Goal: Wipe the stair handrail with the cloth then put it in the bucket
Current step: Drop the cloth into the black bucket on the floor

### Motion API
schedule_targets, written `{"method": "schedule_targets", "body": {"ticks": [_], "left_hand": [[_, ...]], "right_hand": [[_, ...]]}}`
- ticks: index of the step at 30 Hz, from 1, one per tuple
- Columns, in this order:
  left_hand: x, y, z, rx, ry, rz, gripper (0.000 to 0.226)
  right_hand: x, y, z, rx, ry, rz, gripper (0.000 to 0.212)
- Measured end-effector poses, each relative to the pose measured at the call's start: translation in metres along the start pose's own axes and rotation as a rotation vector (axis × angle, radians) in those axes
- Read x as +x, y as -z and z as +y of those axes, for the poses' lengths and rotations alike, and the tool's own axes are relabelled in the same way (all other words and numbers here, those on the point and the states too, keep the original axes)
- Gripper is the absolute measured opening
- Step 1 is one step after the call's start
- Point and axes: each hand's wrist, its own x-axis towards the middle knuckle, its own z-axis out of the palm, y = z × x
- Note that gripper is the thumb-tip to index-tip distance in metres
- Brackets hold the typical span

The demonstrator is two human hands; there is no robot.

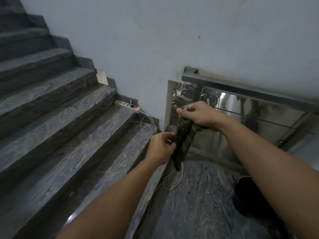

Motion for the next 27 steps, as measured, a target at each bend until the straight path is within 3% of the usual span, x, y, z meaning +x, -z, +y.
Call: {"method": "schedule_targets", "body": {"ticks": [5,11,17,24,27], "left_hand": [[0.043,0.001,0.016,-0.079,0.001,0.014,0.009],[0.100,0.002,0.036,-0.116,0.001,-0.005,0.008],[0.156,-0.020,0.072,0.011,-0.067,-0.081,0.015],[0.210,-0.062,0.121,0.059,-0.167,-0.243,0.010],[0.233,-0.085,0.135,0.059,-0.200,-0.363,0.010]], "right_hand": [[0.023,0.038,0.009,0.004,0.031,-0.054,0.065],[0.050,0.094,0.029,-0.067,-0.022,-0.234,0.043],[0.068,0.134,0.066,-0.191,-0.002,-0.237,0.049],[0.080,0.165,0.128,-0.475,0.017,0.001,0.050],[0.081,0.173,0.156,-0.626,-0.067,0.009,0.071]]}}
